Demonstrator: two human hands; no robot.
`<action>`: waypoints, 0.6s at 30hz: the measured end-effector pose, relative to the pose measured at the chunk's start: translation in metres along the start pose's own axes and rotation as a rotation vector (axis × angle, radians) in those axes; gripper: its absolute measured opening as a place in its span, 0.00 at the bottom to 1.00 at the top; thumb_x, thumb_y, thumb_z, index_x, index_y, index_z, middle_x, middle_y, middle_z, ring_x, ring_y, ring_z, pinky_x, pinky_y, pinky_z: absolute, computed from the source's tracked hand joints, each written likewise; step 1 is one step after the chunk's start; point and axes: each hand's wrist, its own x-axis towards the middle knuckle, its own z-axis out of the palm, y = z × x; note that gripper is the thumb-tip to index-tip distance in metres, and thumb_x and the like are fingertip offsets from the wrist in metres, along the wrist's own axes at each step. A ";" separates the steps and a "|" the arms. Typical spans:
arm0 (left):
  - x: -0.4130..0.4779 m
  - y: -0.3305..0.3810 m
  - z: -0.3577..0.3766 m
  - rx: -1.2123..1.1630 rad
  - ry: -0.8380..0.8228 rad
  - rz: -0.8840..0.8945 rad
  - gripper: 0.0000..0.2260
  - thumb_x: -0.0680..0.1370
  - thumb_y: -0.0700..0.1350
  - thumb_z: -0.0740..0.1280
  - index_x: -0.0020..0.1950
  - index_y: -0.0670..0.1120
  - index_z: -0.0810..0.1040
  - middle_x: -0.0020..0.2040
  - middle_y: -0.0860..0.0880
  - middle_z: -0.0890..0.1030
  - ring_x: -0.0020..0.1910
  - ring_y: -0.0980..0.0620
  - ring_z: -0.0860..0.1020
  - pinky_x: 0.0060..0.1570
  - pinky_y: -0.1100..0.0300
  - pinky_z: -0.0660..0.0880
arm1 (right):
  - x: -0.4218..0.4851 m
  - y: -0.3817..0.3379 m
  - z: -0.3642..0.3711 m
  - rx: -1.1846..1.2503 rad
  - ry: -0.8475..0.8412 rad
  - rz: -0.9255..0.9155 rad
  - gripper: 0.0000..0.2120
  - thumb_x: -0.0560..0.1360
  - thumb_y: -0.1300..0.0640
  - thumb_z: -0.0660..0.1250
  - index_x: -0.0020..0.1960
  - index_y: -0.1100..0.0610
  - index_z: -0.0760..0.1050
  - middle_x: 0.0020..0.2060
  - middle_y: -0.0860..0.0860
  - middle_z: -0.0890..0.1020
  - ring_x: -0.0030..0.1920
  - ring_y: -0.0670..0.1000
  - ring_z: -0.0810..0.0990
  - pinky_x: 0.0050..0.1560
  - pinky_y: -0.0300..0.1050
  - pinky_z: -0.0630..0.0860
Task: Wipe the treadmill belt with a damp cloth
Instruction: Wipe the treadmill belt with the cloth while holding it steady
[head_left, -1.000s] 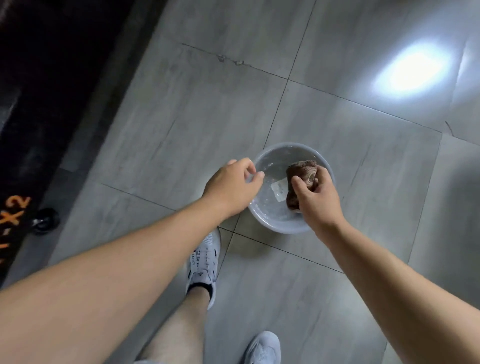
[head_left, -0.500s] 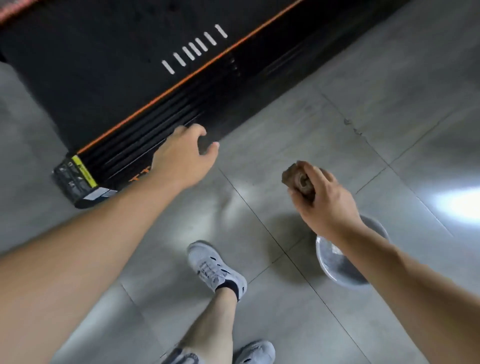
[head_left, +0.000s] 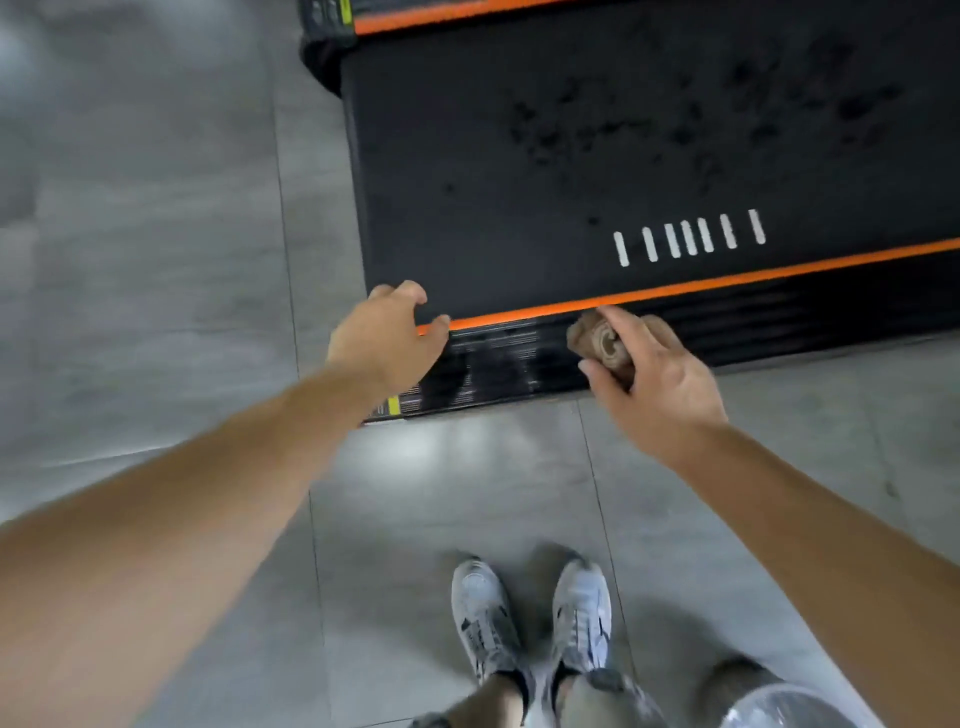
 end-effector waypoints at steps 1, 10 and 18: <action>0.010 -0.005 -0.001 -0.013 0.000 -0.015 0.21 0.81 0.59 0.61 0.70 0.50 0.72 0.63 0.46 0.75 0.57 0.42 0.79 0.55 0.48 0.77 | 0.018 -0.006 0.005 0.004 -0.016 -0.011 0.26 0.78 0.45 0.66 0.75 0.45 0.65 0.62 0.47 0.74 0.53 0.55 0.80 0.51 0.48 0.76; 0.131 -0.042 -0.003 -0.041 -0.018 -0.135 0.21 0.83 0.59 0.60 0.72 0.51 0.70 0.66 0.47 0.75 0.55 0.45 0.79 0.49 0.52 0.76 | 0.188 -0.030 0.069 -0.015 -0.151 -0.214 0.25 0.79 0.43 0.63 0.74 0.46 0.64 0.55 0.45 0.73 0.51 0.48 0.76 0.47 0.45 0.77; 0.255 -0.090 0.017 -0.070 0.026 -0.186 0.21 0.82 0.58 0.61 0.72 0.51 0.69 0.67 0.48 0.71 0.61 0.43 0.75 0.53 0.48 0.77 | 0.344 -0.053 0.148 -0.072 -0.098 -0.429 0.20 0.80 0.48 0.63 0.71 0.49 0.72 0.50 0.49 0.74 0.49 0.50 0.73 0.44 0.47 0.75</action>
